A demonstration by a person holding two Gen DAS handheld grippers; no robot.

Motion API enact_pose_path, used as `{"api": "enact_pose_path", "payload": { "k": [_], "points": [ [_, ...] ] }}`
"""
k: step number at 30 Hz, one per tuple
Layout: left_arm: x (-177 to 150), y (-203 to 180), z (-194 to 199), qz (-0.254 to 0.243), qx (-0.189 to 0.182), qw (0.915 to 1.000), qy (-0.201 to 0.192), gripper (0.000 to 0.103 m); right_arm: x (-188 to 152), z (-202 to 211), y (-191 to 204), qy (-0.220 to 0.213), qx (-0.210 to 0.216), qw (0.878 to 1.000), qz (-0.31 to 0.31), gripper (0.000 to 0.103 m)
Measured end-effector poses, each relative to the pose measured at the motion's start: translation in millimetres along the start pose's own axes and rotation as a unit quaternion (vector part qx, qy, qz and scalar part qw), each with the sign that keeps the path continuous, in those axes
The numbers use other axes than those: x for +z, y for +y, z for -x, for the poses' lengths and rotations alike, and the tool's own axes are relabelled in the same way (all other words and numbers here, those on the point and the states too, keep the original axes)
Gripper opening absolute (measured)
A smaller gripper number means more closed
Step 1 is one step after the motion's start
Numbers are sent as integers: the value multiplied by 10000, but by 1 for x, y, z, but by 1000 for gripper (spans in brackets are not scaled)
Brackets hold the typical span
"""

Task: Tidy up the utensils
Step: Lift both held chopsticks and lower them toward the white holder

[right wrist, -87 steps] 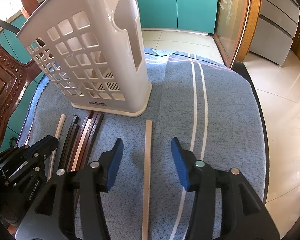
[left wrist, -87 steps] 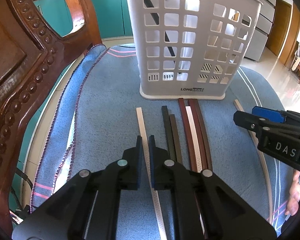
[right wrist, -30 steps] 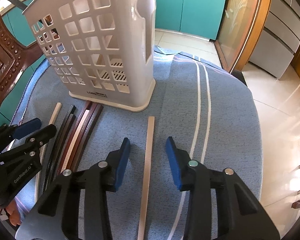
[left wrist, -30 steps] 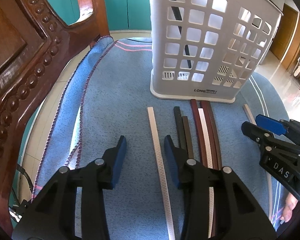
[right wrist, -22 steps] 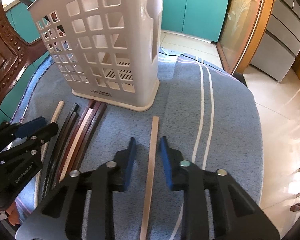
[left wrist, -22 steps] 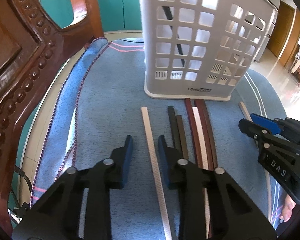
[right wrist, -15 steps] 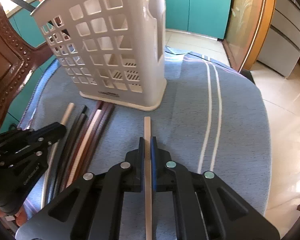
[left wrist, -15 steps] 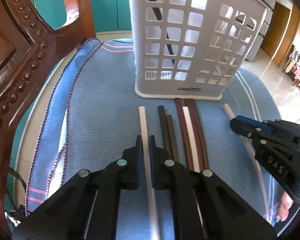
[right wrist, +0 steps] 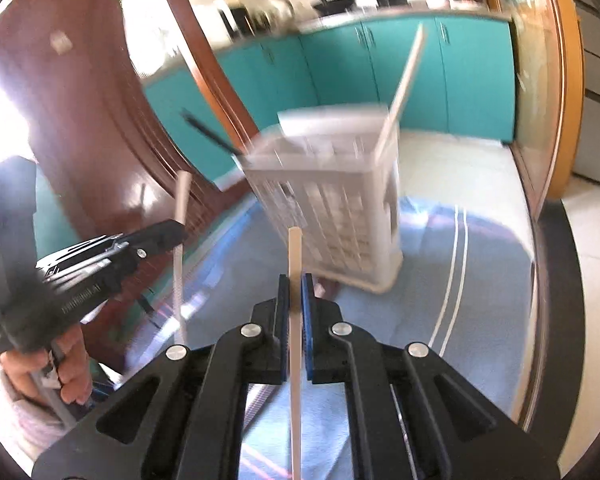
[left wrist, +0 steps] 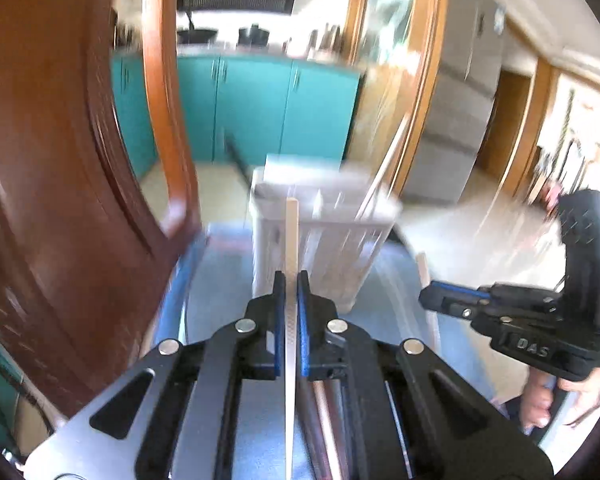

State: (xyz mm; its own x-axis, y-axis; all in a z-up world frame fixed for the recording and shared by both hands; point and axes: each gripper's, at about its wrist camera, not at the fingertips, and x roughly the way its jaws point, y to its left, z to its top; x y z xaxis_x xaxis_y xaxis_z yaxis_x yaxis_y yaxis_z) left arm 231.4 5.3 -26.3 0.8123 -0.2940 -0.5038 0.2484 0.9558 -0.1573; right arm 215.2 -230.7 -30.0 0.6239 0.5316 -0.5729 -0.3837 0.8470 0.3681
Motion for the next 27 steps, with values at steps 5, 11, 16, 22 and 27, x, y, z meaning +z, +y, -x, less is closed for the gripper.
{"api": "enact_pose_path", "payload": {
  "k": [5,11,16,22,27],
  "points": [
    [44,9,53,205,-219,9950,-952,7,47,55,4,-847,472,9952,-97,7],
    [88,25,83,905,-192,9730,-2115,7,102,111,1,-2712,301,9612,-412,7],
    [92,36,66,1208,114,9600,-2525,7,106,86,-8,-3110,-778,9468,-272,7],
    [87,36,16,976,484,9652,-2377,7,95,26,-22,-2432,-982,9646,-277,7],
    [76,27,-36,881,509,9802,-1699,7,83,10,-18,-2216,-1003,9699,-133,7]
  ]
}}
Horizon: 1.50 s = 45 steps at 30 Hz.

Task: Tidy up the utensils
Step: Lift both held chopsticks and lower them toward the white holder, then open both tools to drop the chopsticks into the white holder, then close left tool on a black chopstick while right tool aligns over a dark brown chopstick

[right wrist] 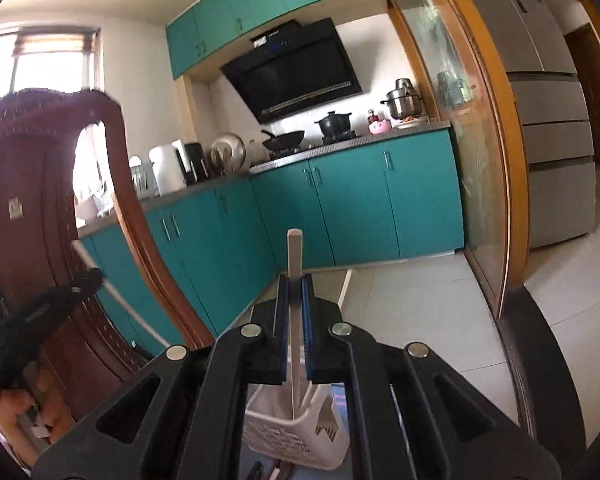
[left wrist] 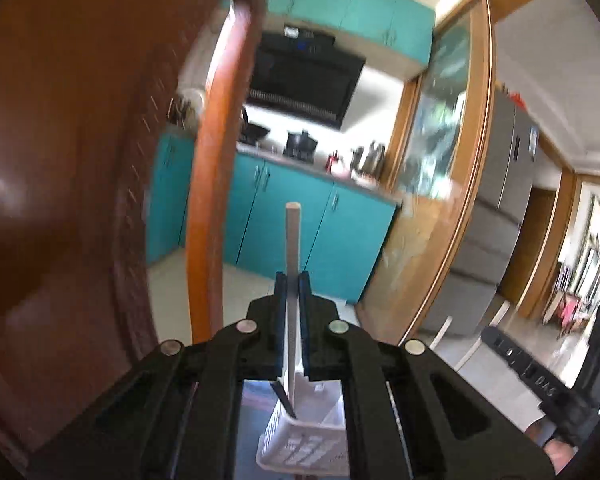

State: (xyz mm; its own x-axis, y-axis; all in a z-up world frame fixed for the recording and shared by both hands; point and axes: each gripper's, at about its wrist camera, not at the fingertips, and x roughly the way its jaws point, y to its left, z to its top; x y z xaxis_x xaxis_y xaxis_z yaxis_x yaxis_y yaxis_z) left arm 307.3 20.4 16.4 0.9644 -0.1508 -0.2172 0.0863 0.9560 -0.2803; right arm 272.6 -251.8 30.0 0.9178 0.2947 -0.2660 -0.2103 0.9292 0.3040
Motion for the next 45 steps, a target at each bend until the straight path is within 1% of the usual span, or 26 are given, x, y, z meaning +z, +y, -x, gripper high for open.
{"api": "enact_pose_path", "payload": {
  "k": [5,10,11,12,13,15,17,19,21,22,24,25,26,27,28,29,30,31,32,33,35,36,39,42,44,45],
  "points": [
    [-14,-14,-12,-342,32,9989,305,7,-8,-3,1,82,20,10000,41,7],
    [-23,-13,-24,-241,-39,9973,687,7,-2,-5,-1,128,-15,9999,42,7],
    [-22,-12,-25,-234,-41,9974,673,7,-1,-1,-2,80,-10,10000,-2,8],
    [-22,-12,-23,-246,-34,9976,654,7,0,1,-4,42,-30,10000,-22,15],
    [-21,-13,-20,-265,-64,9976,632,7,2,4,-5,-13,-68,10000,-24,24],
    [-19,-12,-13,-265,-122,9981,550,16,6,16,-5,-221,-167,9996,-19,37],
    [-15,-11,-6,-276,-210,9984,455,21,12,30,-2,-415,-187,9990,6,40],
    [-16,-8,7,-300,-275,9987,322,22,17,44,1,-563,-113,9983,27,40],
    [-21,-2,24,-301,-296,9990,155,22,21,61,9,-653,211,9976,54,40],
    [-23,1,30,-319,-270,9991,106,22,22,66,15,-586,408,9974,112,40],
    [-32,5,43,-442,-44,9990,87,22,19,66,34,-281,634,9967,412,40],
    [-39,8,44,-566,154,9980,228,21,15,62,42,-114,607,9964,587,40],
    [-44,11,42,-609,236,9972,370,15,7,56,52,123,631,9947,802,38],
    [-56,21,39,-531,300,9962,616,14,-2,50,58,347,705,9925,938,30],
    [-63,26,35,-463,334,9952,796,14,-13,41,64,639,772,9894,1049,26],
    [-73,33,29,-380,383,9923,1116,14,-33,25,69,1111,840,9832,1181,25],
    [-86,42,19,-255,429,9868,1542,14,-51,13,70,1442,878,9778,1244,23],
    [-93,46,13,-175,447,9830,1773,14,-68,0,68,1733,879,9729,1254,22],
    [-101,51,6,-97,465,9780,2033,14,-91,-17,63,2094,831,9669,1195,22],
    [-111,53,-1,-77,462,9714,2327,14,-120,-42,54,2626,629,9572,1038,22],
    [-120,51,-6,-200,500,9662,2522,14,-153,-72,40,3305,286,9406,726,22],
    [-123,49,-8,-318,551,9633,2610,14,-166,-85,34,3559,278,9328,499,22],
    [-126,47,-8,-384,569,9606,2695,14,-183,-101,29,3740,36,9267,355,23],
    [-129,44,-8,-436,573,9584,2762,15,-186,-106,32,3648,-143,9303,366,23],
    [-132,44,-9,-473,614,9556,2842,21,-186,-107,35,3538,-275,9338,452,25],
    [-135,44,-10,-485,646,9541,2884,22,-185,-109,36,3477,-346,9355,526,30]
  ]
}}
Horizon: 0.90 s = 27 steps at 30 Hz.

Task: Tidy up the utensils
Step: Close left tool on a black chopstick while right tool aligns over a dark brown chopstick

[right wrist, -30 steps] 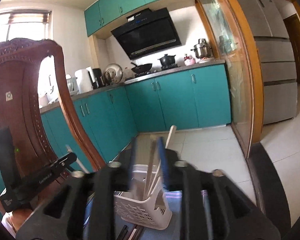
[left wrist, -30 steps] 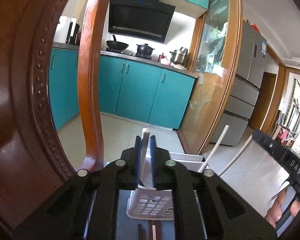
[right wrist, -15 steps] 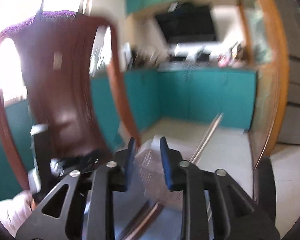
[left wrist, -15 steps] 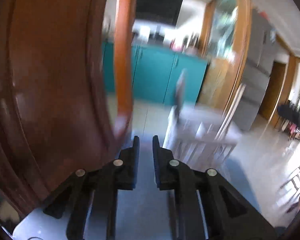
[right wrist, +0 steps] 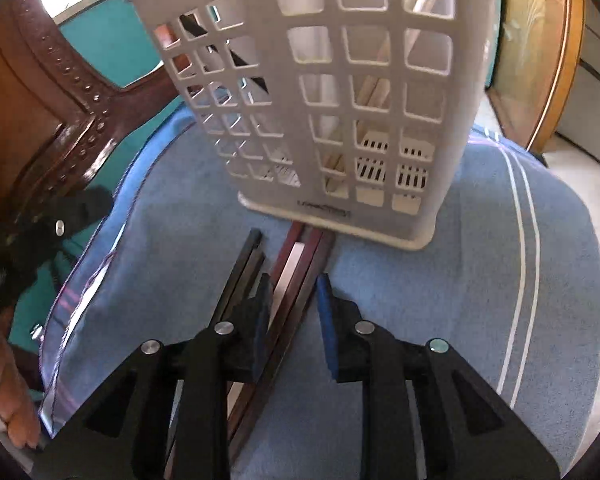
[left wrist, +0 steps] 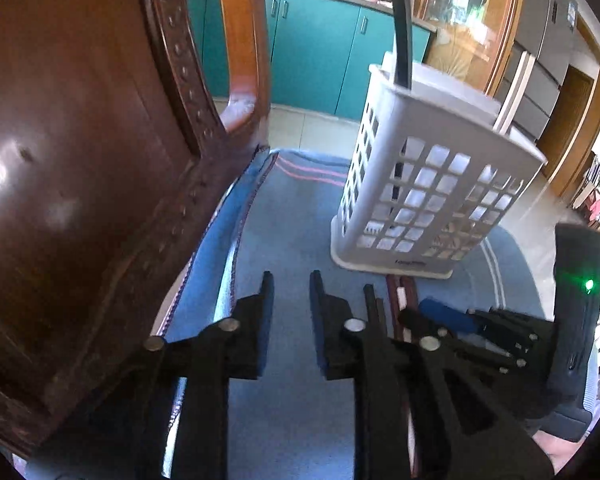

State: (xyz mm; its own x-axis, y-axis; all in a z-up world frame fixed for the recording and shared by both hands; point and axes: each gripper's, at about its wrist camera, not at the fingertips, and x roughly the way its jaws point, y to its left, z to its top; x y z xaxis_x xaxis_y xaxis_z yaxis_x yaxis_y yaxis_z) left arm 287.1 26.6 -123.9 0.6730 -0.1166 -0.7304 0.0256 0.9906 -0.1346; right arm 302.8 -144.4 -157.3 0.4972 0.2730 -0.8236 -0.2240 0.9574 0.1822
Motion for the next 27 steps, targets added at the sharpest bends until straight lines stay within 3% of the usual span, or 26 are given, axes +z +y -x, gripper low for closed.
{"api": "enact_pose_path", "payload": {
  "k": [3,4,6,7,9,16,21,27],
  "points": [
    [1,0,-5,-8,30,9999,100,22,2,1,-8,69,64,9997,-218,32],
    [2,2,-4,1,46,9999,107,22,2,0,-9,131,97,9994,-292,23],
    [1,3,-6,11,50,9999,138,22,4,5,-20,320,299,9976,-544,21],
    [0,3,-7,0,39,9999,164,22,4,8,-25,390,342,9968,-603,14],
    [-3,2,-7,-52,35,9998,197,22,3,14,-32,515,380,9963,-567,9],
    [-11,-17,-16,-291,-64,9991,287,29,-6,26,-60,407,62,9976,-560,10],
    [-17,-31,-17,-412,-373,9976,425,31,-15,25,-44,339,-205,9988,-300,15],
    [-35,-53,-26,-721,-440,9940,692,31,-19,25,-48,333,-66,9985,-437,15]
  ]
}}
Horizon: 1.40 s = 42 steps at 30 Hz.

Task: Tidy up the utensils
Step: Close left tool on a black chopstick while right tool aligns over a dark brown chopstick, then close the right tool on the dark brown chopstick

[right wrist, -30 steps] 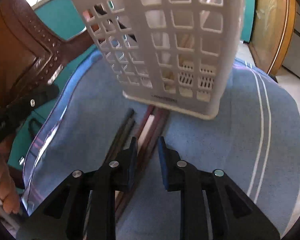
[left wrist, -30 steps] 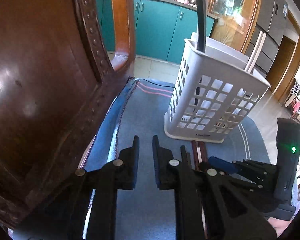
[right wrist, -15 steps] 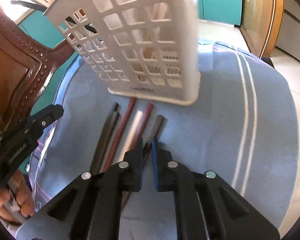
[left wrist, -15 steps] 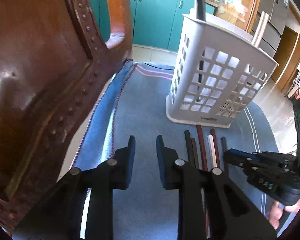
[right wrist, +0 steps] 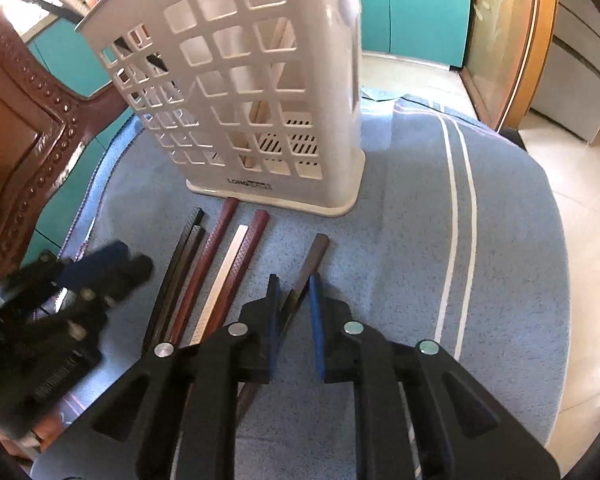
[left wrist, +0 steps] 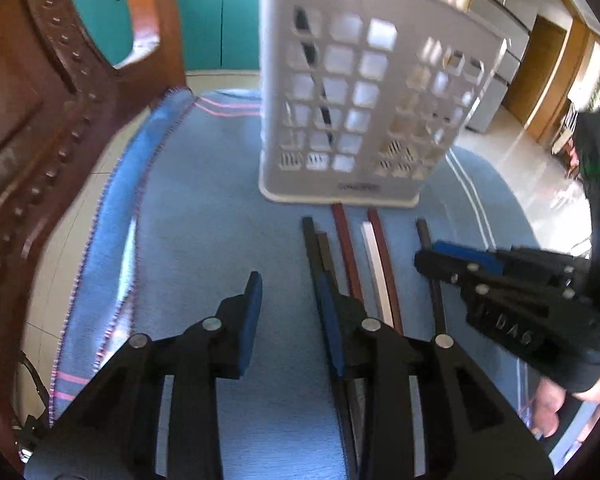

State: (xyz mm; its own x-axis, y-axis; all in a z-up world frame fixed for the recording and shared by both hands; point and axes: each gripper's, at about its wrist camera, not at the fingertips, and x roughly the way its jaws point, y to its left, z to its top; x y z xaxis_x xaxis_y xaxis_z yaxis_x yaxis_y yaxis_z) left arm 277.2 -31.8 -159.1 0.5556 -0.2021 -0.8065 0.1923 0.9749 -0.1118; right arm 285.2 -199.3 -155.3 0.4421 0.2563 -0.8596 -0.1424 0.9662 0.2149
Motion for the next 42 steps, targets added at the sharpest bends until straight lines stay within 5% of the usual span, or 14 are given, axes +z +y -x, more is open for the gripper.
{"api": "enact_pose_path", "payload": {
  "k": [8,14,18,32,39,42],
  "points": [
    [-7,-10,-7,-133,282,9995,98,41,2,-1,-1,-19,7,10000,31,20],
    [-12,-7,-2,-59,424,9990,89,11,3,-4,3,-49,-8,10000,64,21],
    [-15,1,2,61,386,9992,87,7,2,-4,6,-76,-79,9998,139,21],
    [-7,49,12,759,-190,9969,36,7,8,12,4,-128,87,9992,362,11],
    [-6,54,-2,814,-151,9964,183,7,8,11,4,-101,39,9993,351,12],
    [-5,53,-4,742,17,9971,166,12,8,13,0,-135,-43,9996,258,21]
  ]
}}
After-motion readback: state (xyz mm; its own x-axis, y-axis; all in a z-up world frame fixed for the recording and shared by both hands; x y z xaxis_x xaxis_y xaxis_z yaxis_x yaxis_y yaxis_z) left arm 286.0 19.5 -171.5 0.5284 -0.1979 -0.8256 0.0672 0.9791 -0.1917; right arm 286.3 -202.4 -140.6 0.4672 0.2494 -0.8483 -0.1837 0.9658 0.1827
